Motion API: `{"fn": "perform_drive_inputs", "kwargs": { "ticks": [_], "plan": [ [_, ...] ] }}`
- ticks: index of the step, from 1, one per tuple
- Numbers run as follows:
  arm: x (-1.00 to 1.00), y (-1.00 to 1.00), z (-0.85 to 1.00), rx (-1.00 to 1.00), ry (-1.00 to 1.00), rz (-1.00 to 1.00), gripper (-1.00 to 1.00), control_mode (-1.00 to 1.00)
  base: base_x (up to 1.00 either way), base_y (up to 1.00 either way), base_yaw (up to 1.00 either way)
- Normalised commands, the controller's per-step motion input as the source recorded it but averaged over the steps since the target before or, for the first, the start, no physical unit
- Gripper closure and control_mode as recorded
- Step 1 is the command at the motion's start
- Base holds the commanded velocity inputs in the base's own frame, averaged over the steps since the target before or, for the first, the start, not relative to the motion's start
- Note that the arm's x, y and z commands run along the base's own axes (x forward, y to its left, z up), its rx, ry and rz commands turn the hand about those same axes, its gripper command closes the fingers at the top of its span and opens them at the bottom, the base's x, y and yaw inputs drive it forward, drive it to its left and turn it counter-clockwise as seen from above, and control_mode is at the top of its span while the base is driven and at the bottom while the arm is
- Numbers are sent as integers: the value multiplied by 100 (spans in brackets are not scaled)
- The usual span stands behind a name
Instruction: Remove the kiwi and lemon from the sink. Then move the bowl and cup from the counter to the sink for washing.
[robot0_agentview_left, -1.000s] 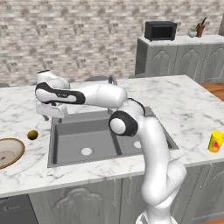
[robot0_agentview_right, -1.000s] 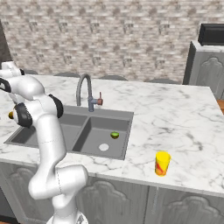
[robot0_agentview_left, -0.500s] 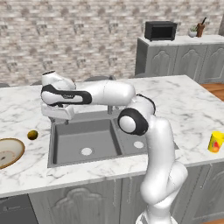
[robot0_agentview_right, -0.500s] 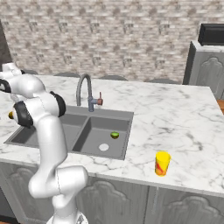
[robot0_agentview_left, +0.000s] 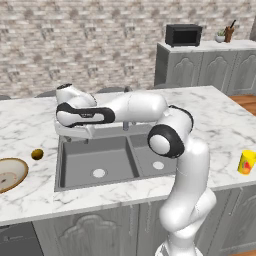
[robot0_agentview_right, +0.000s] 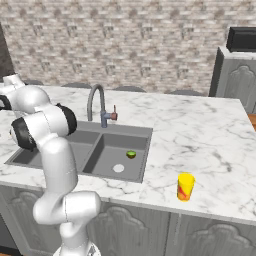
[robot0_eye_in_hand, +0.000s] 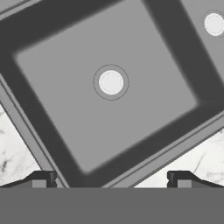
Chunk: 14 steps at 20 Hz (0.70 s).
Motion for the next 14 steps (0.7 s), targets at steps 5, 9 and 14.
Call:
{"fn": "perform_drive_inputs", "kwargs": {
  "ticks": [5, 9, 14],
  "plan": [
    [-12, -32, 1, 4, 0, 11, -100, -100, 0, 0, 0],
    [-8, -31, 1, 4, 0, 14, -100, -100, 0, 0, 0],
    [-10, -29, 0, 0, 0, 19, -100, -100, 0, 0, 0]
  ]
}}
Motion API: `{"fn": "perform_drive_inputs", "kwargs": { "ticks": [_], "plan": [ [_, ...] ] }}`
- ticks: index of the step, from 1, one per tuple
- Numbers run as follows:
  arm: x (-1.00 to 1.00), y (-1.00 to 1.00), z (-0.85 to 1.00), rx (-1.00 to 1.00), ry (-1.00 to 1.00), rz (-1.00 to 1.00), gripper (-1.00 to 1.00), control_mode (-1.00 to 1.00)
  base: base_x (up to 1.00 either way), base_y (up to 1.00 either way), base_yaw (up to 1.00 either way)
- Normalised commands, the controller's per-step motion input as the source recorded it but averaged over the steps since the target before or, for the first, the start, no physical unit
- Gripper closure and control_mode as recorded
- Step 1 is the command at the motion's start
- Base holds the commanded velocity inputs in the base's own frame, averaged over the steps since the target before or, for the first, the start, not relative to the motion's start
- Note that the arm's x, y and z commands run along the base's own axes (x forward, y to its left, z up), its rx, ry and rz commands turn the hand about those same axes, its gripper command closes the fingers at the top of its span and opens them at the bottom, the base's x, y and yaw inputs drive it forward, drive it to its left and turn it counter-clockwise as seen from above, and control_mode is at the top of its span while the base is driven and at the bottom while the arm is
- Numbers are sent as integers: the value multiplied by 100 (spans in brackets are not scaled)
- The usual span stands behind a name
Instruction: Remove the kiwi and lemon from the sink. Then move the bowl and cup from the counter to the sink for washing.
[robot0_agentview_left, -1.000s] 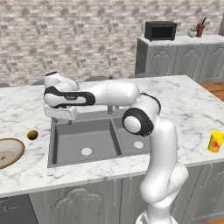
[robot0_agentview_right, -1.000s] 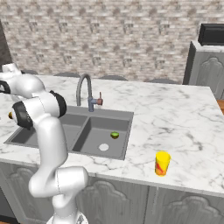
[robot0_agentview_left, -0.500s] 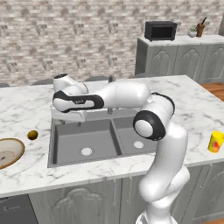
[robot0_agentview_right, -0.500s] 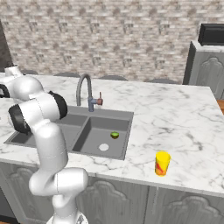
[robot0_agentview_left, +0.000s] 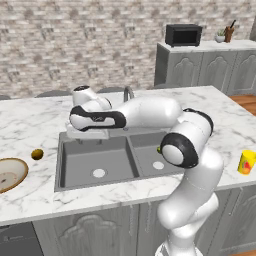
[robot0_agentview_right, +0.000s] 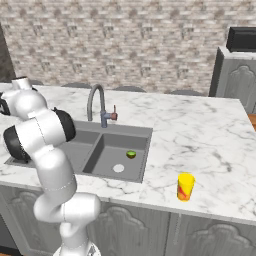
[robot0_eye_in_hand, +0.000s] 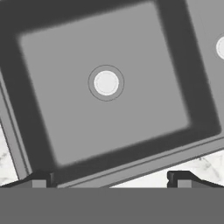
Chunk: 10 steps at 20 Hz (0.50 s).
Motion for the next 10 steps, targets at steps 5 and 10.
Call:
{"fn": "perform_drive_inputs", "kwargs": {
  "ticks": [5, 10],
  "plan": [
    [-11, -27, 0, 0, 0, 17, -100, -100, 0, 0, 0],
    [-9, -30, 0, 0, 0, 12, -100, -100, 0, 0, 0]
  ]
}}
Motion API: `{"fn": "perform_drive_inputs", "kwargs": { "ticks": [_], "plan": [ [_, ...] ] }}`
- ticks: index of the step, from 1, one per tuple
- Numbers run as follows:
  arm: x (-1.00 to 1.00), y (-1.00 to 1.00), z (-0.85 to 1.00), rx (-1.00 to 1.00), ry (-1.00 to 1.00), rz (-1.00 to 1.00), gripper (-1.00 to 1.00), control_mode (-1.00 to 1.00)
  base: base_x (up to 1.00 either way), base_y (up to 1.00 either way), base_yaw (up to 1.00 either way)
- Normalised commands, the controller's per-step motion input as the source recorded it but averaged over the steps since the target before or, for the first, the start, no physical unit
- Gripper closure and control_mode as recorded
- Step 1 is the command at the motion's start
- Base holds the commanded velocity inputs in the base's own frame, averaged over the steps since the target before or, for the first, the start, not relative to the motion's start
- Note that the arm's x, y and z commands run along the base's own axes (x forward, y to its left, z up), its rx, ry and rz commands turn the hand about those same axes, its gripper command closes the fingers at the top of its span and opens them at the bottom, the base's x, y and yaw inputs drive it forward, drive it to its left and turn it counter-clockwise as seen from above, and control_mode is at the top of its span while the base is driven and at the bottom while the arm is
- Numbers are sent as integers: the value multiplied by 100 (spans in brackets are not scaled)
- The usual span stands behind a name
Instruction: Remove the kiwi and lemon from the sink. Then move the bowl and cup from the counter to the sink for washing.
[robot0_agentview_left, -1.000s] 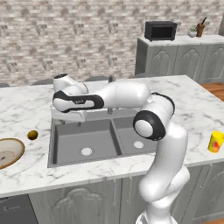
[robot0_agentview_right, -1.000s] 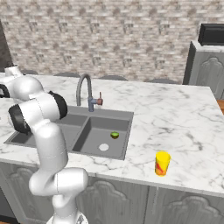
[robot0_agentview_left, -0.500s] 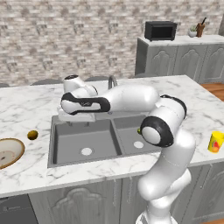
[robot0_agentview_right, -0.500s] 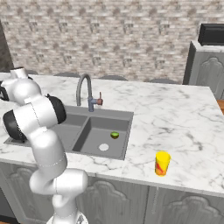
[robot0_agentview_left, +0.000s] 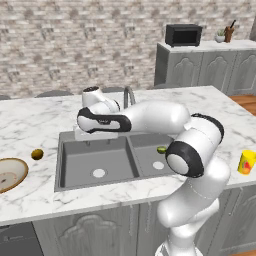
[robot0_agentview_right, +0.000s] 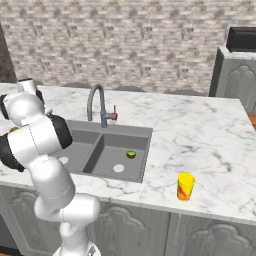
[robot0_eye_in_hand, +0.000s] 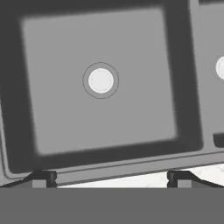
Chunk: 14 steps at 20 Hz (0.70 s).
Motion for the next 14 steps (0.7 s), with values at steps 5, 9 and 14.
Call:
{"fn": "perform_drive_inputs", "kwargs": {
  "ticks": [5, 9, 14],
  "plan": [
    [-7, -31, 0, 0, 0, 6, -100, -100, 0, 0, 0],
    [-9, -30, 0, 0, 0, 2, -100, -100, 0, 0, 0],
    [-6, -29, 0, 0, 0, 0, -100, -100, 0, 0, 0]
  ]
}}
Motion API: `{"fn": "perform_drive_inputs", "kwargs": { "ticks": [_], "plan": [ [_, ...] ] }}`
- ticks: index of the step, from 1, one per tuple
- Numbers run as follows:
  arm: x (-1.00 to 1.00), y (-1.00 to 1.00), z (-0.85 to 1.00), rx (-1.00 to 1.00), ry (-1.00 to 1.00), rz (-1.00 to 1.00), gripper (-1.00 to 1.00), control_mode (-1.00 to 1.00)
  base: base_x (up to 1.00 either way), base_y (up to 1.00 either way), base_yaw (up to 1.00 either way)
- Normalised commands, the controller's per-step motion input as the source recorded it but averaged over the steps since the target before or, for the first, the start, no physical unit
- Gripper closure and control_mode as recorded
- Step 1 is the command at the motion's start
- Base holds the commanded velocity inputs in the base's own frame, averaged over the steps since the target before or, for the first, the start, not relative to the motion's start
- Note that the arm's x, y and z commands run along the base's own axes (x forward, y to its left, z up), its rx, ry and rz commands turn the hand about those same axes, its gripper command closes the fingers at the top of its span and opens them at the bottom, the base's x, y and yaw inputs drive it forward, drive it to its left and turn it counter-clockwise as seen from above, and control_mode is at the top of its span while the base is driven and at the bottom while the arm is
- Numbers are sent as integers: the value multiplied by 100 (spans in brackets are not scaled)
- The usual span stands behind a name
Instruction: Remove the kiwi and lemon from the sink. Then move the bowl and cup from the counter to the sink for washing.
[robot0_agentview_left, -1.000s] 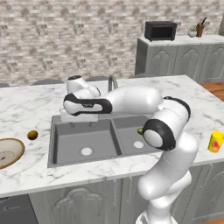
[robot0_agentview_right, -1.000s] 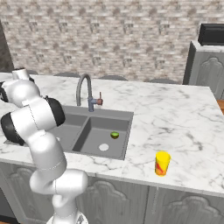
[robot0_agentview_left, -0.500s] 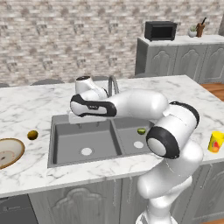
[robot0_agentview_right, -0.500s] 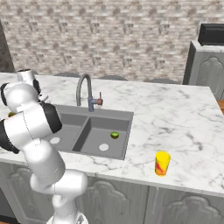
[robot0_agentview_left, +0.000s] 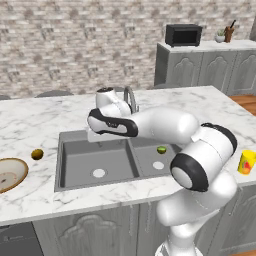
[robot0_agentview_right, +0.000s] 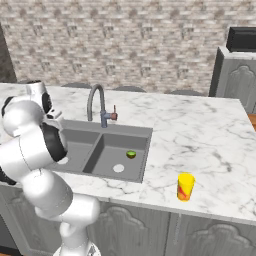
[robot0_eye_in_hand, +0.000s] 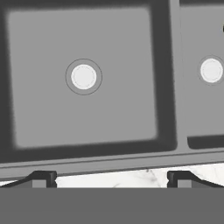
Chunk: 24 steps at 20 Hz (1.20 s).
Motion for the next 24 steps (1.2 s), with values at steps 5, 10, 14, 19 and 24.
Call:
{"fn": "perform_drive_inputs", "kwargs": {
  "ticks": [5, 10, 14, 19, 24],
  "plan": [
    [-3, -29, -1, 0, 0, 0, -100, -100, 0, 0, 0],
    [-4, -32, -1, 0, 0, 0, -100, -100, 0, 0, 0],
    [-5, -33, -1, 0, 0, 0, -100, -100, 0, 0, 0],
    [-6, -35, -2, 0, 0, 0, -100, -100, 0, 0, 0],
    [-5, -36, -4, 0, 0, 0, -100, -100, 0, 0, 0]
  ]
}}
